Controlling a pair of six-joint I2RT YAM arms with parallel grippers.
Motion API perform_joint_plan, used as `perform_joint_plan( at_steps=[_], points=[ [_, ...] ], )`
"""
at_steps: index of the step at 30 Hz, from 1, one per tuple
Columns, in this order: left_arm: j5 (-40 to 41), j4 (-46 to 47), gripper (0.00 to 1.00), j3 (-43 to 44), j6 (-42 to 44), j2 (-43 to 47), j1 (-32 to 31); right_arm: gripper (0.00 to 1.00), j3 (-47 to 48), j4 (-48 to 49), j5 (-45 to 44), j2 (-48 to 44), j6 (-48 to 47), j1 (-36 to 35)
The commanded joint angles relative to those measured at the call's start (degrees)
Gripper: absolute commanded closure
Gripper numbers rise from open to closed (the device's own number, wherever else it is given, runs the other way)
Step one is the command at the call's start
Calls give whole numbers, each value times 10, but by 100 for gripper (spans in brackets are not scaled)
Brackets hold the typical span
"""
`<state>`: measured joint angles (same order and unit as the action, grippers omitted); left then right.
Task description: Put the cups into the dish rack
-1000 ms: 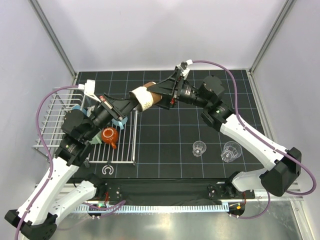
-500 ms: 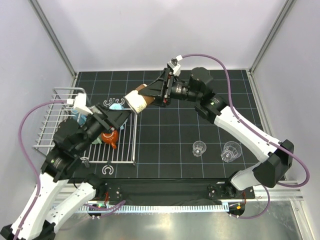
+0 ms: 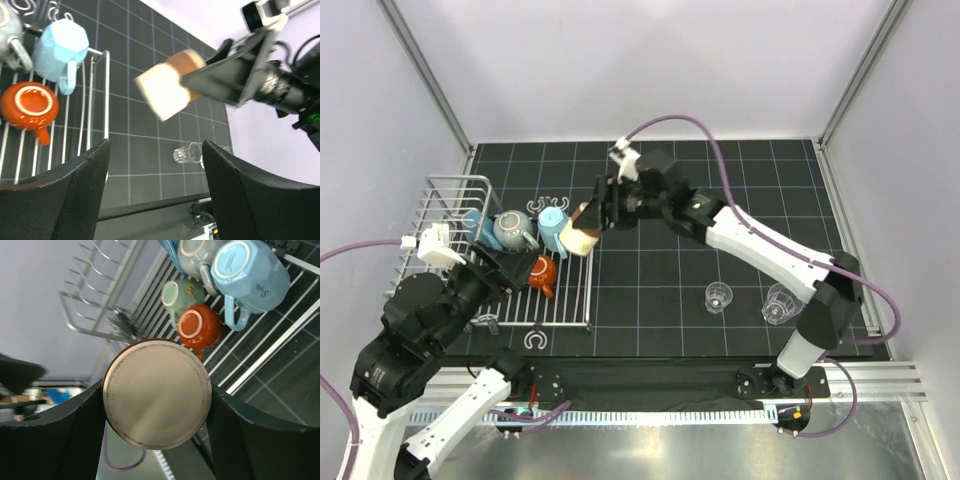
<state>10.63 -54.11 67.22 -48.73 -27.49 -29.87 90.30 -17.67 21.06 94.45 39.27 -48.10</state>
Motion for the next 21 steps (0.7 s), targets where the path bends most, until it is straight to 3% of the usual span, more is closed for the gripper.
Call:
perform_joint_plan(
  at_steps=[1,8,15,21],
  points=[
    [16,-50,30,33,32,-5,0,96,41,-27,-98,21,-99,-41],
    [-35,-129,31,96,62,-19,0,96,78,-38,-231,93,-193,-123],
    [-95,-130,27,98,87,-4,0,96,109,-34,-281,162,-202,-155],
    [-97,-152,26,106,114,7,0,96,138,-64,-367,202,-210,-174]
  ],
)
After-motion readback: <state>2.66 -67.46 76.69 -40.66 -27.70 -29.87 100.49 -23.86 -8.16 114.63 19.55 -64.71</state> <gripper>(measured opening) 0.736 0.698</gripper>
